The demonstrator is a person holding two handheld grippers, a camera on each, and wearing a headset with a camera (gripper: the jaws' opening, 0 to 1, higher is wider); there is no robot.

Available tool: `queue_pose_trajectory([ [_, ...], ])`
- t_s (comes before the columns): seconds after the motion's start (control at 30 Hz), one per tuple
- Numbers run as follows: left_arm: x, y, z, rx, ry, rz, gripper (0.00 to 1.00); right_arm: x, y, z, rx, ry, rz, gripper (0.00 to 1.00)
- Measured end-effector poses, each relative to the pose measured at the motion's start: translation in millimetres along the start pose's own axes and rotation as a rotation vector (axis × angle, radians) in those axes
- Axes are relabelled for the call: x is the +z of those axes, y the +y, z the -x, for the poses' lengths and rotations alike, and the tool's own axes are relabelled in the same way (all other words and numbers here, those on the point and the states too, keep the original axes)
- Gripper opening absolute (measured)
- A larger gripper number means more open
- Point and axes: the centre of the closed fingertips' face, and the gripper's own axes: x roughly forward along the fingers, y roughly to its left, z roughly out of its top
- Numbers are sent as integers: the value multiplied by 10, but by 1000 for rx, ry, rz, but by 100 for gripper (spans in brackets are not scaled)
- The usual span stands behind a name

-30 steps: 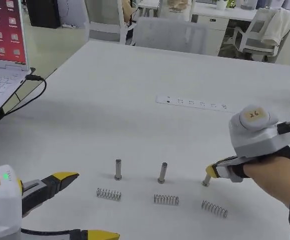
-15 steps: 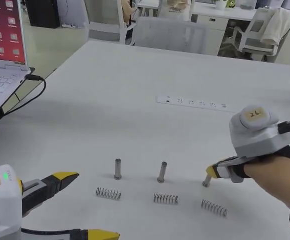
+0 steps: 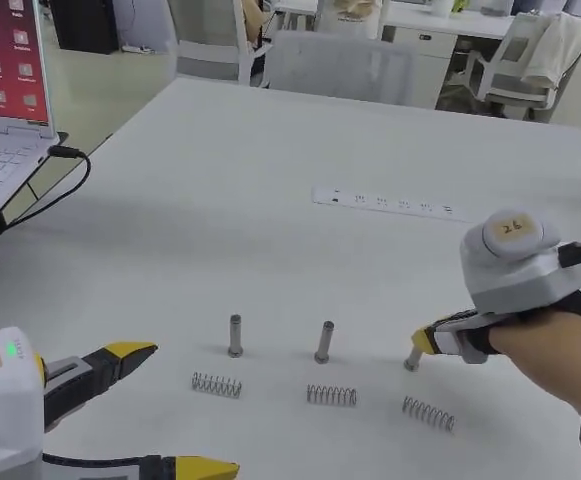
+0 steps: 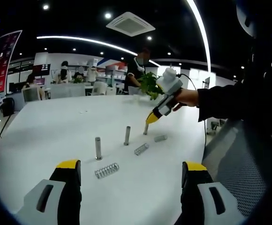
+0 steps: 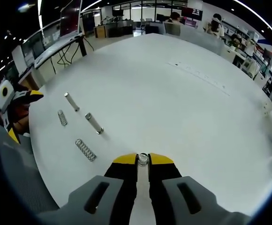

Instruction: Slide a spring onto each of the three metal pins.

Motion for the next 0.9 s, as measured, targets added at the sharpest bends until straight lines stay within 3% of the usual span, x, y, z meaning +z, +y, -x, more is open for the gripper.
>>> queue_pose_trajectory([
  [0.43,-11,13,-7,-4,1,-1,86,0,10,4,8,-6,2,6],
  [0.9,-7,17,-11,-4,-1,0,86,20,5,8,7,-22,21,13],
])
